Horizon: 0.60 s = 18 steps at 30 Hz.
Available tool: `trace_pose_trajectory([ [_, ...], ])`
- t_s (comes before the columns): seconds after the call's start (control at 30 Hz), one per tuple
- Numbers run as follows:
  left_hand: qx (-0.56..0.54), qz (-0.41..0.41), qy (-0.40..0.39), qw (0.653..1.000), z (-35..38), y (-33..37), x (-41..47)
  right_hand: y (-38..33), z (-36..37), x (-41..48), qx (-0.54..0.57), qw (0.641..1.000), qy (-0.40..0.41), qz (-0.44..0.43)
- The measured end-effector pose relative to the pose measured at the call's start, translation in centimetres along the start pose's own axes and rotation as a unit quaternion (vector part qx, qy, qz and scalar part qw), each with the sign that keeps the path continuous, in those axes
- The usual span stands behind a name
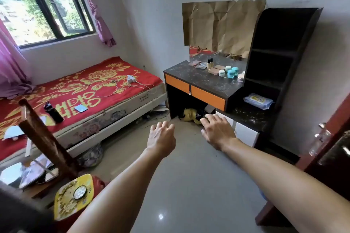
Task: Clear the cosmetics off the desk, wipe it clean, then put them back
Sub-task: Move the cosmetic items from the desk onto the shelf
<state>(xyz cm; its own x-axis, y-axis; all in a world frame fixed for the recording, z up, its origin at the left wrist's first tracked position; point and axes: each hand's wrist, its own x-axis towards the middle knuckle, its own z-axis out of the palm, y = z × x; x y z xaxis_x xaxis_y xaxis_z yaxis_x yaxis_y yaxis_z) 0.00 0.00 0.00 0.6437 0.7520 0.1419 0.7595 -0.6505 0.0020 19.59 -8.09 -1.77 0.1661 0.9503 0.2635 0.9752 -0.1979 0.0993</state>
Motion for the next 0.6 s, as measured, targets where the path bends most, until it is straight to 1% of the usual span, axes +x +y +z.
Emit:
trace_pose_trajectory([
  [0.03, -0.003, -0.004, -0.004, 1.0, 0.1, -0.4, 1.3, 0.4, 0.4, 1.5, 0.004, 1.0, -0.012, -0.004],
  [0.1, -0.004, -0.011, 0.011, 1.0, 0.5, -1.3, 3.8, 1.2, 1.1, 4.6, 0.011, 1.0, 0.0, -0.01],
  [0.37, -0.011, -0.028, 0.013, 0.999, 1.5, -5.6, 15.7, 3.6, 4.1, 16.8, 0.001, 1.0, -0.022, -0.01],
  [0.5, -0.012, -0.004, 0.008, 1.0, 3.8, -8.0, 23.2, 5.3, 7.2, 23.7, -0.008, 0.999, -0.034, -0.002],
  [0.6, -0.035, 0.013, 0.014, 0.999, 5.2, -10.2, 29.7, 6.3, 9.3, 29.5, -0.005, 0.999, -0.035, 0.022],
])
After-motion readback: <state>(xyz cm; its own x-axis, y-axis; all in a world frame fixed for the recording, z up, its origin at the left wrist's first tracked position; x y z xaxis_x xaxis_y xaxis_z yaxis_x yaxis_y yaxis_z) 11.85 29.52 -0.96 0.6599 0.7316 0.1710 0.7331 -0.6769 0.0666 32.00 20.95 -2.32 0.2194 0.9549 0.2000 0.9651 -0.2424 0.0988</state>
